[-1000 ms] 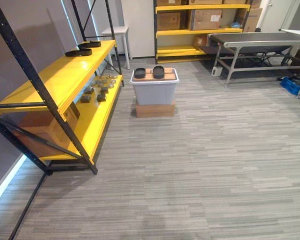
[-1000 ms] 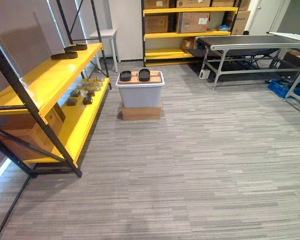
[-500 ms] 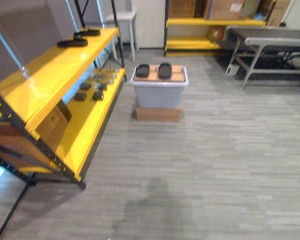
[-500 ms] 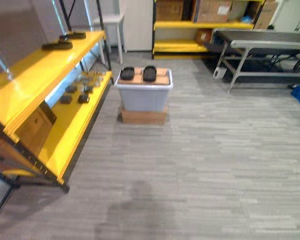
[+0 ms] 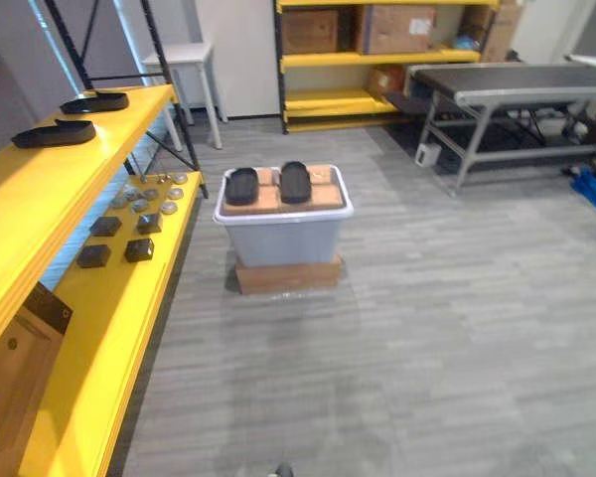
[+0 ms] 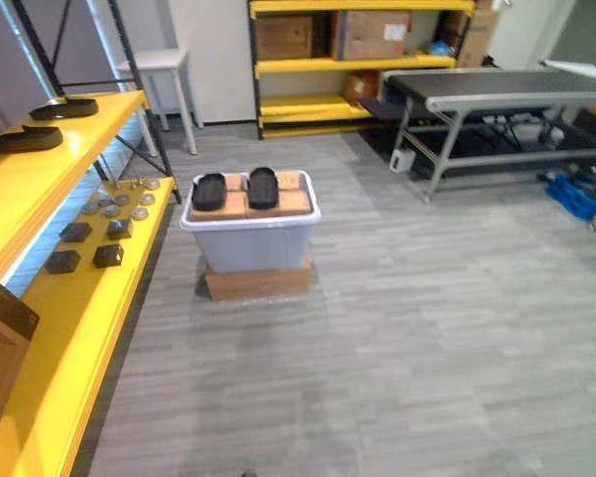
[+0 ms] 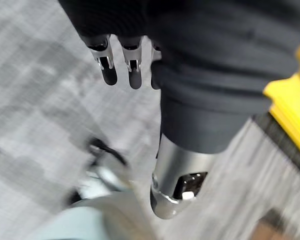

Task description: Walk over and take plastic housings, then place them on the shelf

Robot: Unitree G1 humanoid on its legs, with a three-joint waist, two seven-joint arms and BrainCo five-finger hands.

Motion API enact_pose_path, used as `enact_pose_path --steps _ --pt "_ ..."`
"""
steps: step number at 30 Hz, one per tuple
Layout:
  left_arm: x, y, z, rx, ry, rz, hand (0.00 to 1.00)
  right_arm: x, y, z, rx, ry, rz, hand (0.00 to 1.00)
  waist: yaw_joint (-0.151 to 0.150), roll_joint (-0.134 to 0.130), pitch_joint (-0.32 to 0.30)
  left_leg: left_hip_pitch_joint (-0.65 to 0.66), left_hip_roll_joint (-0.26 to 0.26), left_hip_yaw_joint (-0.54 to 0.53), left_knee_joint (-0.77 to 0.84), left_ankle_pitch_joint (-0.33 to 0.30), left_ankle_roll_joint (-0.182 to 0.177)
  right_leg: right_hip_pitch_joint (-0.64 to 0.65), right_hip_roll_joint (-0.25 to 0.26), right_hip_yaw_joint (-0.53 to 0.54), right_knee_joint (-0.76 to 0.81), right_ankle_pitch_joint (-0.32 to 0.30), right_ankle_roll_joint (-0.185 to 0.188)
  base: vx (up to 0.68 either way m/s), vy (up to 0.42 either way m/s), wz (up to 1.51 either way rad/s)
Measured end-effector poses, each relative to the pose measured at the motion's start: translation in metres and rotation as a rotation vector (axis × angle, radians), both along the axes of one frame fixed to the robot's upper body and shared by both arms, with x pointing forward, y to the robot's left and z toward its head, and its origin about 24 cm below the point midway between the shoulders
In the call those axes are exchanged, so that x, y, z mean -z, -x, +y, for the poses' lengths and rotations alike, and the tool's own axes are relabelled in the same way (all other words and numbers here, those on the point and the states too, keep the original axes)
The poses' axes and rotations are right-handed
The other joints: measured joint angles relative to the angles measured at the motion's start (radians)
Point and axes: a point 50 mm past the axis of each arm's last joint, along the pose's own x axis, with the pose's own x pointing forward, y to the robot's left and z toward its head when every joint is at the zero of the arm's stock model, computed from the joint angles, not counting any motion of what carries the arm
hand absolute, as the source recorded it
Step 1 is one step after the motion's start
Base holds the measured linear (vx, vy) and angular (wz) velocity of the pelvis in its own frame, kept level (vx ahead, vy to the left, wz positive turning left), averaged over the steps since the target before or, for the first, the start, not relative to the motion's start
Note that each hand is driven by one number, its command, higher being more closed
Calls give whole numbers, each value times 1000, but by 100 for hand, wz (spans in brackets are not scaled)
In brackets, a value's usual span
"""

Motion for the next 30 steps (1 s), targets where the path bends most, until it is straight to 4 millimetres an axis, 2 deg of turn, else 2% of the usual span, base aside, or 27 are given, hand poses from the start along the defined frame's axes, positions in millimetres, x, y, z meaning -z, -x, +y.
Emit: enact_pose_path --steps 1,2,4,5,6,7,8,9,10,11,13,14,15,16,18,19,20,21,22,23,24,25,26,27,28,29,30 --pt "0 -4 -3 1 9 -8 0 -1 -1 -1 -31 5 -2 0 -2 2 1 90 -11 -18 -36 -26 0 -120 -30 -32 223 10 -7 712 115 52" --pt "0 -13 -6 9 15 -26 0 -1 0 0 -65 5 -2 0 -13 18 8 203 -12 -58 -93 -43 13 -235 -62 -92 395 -51 -58 816 100 75" --pt "-2 -39 -12 30 21 -81 0 0 7 6 -73 -4 1 0 -61 37 12 348 9 -161 -174 -66 40 -399 -83 -179 438 -196 -157 725 -10 117" --pt "-3 -47 -14 41 22 -98 0 0 10 8 -69 -9 7 0 -73 38 12 376 19 -180 -183 -84 49 -443 -78 -186 404 -241 -172 616 -123 125" --pt "-6 -63 -16 76 18 -131 0 2 16 12 -60 -21 19 0 -88 37 13 416 43 -224 -187 -132 38 -524 -51 -183 273 -311 -155 466 -148 85" --pt "-7 -67 -18 93 21 -139 0 2 19 13 -55 -25 26 0 -92 37 13 432 54 -242 -182 -156 34 -548 -33 -182 181 -329 -131 584 -249 95" --pt "-8 -74 -22 122 23 -149 0 2 23 15 -42 -30 35 0 -109 42 13 460 80 -276 -166 -212 21 -570 -6 -198 -56 -337 -99 623 -326 76" --pt "-8 -77 -24 130 25 -154 0 3 32 16 -32 -37 55 0 -110 34 13 507 90 -301 -178 -252 20 -558 4 -228 -334 -310 -75 833 -457 69" --pt "-8 -77 -26 131 30 -155 0 3 34 14 -30 -33 63 0 -110 43 18 539 101 -309 -194 -268 20 -552 6 -247 -380 -206 -132 776 -393 42" --pt "-6 -74 -38 116 61 -149 0 2 31 6 -31 -12 58 0 -110 94 21 565 139 -299 -187 -264 -12 -538 31 -281 -340 -260 -236 787 -357 23" --pt "-6 -76 -41 111 68 -162 0 0 18 2 -36 3 22 0 -113 104 31 528 127 -243 -33 -189 -131 -513 20 -298 -258 -360 -276 699 -313 20" --pt "-7 -75 -42 94 68 -169 0 -2 13 1 -40 11 4 0 -110 117 42 481 128 -228 126 -146 -214 -468 31 -304 -256 -401 -280 576 -286 15" --pt "-5 -66 -42 49 73 -160 0 -4 4 -2 -47 21 -22 0 -110 134 49 366 137 -225 419 -28 -357 -394 54 -305 -278 -445 -280 496 -179 -11" --pt "-3 -56 -39 20 69 -146 0 -6 -5 -4 -65 35 -40 0 -103 152 52 244 158 -180 689 -7 -354 -321 92 -300 -307 -475 -293 482 -131 -24" --pt "-3 -39 -30 8 38 -118 0 -9 -13 -8 -136 63 -48 0 -92 151 48 97 221 -97 884 -9 -355 -204 145 -284 -406 -482 -303 574 -58 -50" --pt "-3 -34 -26 17 30 -103 0 -9 -17 -6 -160 66 -52 0 -79 139 43 46 255 -48 875 -16 -348 -150 152 -268 -462 -477 -301 661 -36 -63" --pt "-3 -29 -20 8 17 -96 0 -11 -25 -3 -205 74 -67 0 -65 120 45 4 316 36 792 -56 -331 -81 148 -240 -537 -465 -290 447 -2 -53" --pt "-3 -26 -19 16 14 -87 0 -12 -31 -2 -219 80 -80 0 -59 113 49 -1 344 80 721 -85 -301 -46 142 -227 -566 -459 -281 570 26 -56" --pt "-2 -22 -17 24 12 -71 0 -15 -44 -2 -235 93 -108 0 -49 106 55 -1 372 145 519 -134 -249 0 119 -198 -598 -455 -271 561 88 -53" --pt "-2 -20 -18 43 7 -61 0 -22 -60 -4 -268 123 -155 0 -47 106 56 21 345 147 227 -132 -222 10 91 -183 -592 -463 -244 649 162 -60" --pt "-1 -17 -20 64 4 -51 0 -31 -75 -7 -307 169 -208 0 -46 115 53 66 308 94 -46 -27 -185 4 82 -172 -570 -480 -215 577 239 -64" --pt "0 -11 -22 88 5 -27 0 -45 -91 -4 -360 224 -280 0 -45 115 45 97 283 52 -144 106 -241 7 64 -149 -549 -494 -192 456 227 -47" --pt "0 -11 -22 102 1 -19 0 -52 -100 0 -399 252 -321 0 -48 110 41 113 277 51 -166 106 -238 3 56 -141 -536 -485 -189 421 215 -20" --pt "-1 -14 -17 144 -21 -22 0 -71 -119 2 -447 320 -416 0 -59 114 45 132 273 45 -215 110 -231 -21 50 -138 -511 -475 -176 316 136 16" --pt "-2 -18 -16 166 -29 -27 0 -80 -125 -1 -449 357 -451 0 -60 113 43 132 271 40 -235 116 -225 -28 52 -136 -535 -479 -173 334 130 32" --pt "-4 -28 -14 225 -53 -42 0 -108 -148 -11 -438 499 -539 0 -59 95 44 134 246 40 -281 126 -220 -50 55 -139 -654 -406 -174 206 59 26" --pt "-5 -30 -13 240 -63 -42 0 -116 -155 -15 -436 542 -559 0 -59 97 45 140 240 37 -297 129 -216 -49 51 -142 -651 -405 -169 185 38 16"
